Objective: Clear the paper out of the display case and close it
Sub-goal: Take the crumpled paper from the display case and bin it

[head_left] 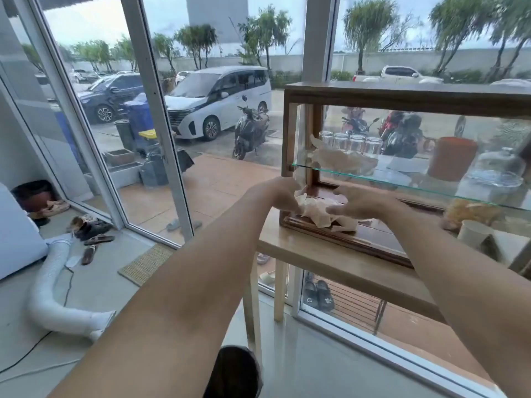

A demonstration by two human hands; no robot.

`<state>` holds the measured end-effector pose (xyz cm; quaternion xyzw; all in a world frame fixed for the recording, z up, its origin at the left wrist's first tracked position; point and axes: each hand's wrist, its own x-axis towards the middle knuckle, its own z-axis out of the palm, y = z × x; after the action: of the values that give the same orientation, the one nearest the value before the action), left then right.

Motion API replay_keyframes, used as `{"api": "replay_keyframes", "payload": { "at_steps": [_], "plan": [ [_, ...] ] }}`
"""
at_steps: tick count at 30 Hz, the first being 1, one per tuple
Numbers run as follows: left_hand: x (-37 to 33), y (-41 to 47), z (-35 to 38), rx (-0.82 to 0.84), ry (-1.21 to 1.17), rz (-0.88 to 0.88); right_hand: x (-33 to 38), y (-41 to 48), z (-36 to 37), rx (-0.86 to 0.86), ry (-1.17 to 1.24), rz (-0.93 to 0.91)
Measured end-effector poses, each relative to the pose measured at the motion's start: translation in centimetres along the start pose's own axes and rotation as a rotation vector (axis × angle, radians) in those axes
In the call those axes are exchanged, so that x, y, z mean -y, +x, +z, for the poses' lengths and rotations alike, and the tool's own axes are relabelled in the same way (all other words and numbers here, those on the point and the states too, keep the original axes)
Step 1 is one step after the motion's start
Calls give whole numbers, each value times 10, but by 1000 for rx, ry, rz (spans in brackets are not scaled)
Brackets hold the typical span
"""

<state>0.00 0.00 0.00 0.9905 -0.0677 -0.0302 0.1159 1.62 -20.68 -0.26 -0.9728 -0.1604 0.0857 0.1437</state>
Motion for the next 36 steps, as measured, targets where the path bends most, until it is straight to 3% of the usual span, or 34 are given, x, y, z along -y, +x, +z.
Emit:
{"api": "replay_keyframes", "payload": {
  "at_steps": [8, 15, 26, 33, 36],
  "plan": [
    [4, 52, 35, 111, -145, 46, -37, 67, 40, 78, 58, 140],
    [3, 106, 69, 139, -127, 103, -64, 114, 58, 34, 30, 209],
    [18, 162, 90, 233, -71, 133, -68, 135, 65, 130, 70, 361],
    [22, 194, 101, 329, -69, 192, -69, 142, 72, 146, 16, 298],
    [27, 202, 107, 334, -156, 236, -73, 141, 77, 119, 105, 314]
  ]
}}
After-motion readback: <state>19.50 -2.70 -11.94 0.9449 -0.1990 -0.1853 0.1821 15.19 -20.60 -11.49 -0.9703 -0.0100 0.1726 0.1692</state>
